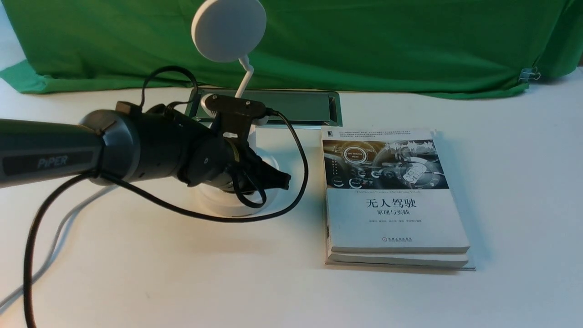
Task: Turn on the desk lamp on the white desktop with your hand.
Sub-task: 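Press the power button on the lamp base to turn the lamp on with the left gripper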
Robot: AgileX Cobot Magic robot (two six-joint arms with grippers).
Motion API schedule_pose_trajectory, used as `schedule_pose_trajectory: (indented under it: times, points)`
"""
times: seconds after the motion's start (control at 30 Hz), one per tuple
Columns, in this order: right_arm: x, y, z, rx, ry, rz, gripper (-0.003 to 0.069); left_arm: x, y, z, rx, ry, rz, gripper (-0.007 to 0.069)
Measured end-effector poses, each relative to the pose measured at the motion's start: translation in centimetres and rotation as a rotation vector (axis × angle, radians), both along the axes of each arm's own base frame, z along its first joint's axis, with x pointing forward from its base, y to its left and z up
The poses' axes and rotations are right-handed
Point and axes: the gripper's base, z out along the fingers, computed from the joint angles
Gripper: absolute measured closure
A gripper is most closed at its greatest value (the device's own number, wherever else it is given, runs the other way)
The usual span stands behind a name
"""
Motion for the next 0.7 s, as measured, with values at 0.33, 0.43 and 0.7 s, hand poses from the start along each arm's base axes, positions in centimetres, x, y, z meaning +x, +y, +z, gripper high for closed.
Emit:
schedule_pose_trajectory:
  times: [0.33, 0.43, 0.7]
  points:
    - [0.00, 0.00, 0.00, 0.000, 0.000, 0.000, 0.0418, 0.14, -0.04, 0.02, 0.009, -0.023, -0.017, 0.0623]
    - [0.00, 0.00, 0.00, 0.000, 0.000, 0.000, 0.0418, 0.17, -0.03, -0.32, 0.023, -0.018, -0.024, 0.0623]
    - [0.00, 0.00, 0.00, 0.000, 0.000, 0.000, 0.0418, 0.21, -0.03, -0.55, 0.027, -0.013, -0.023, 0.0623]
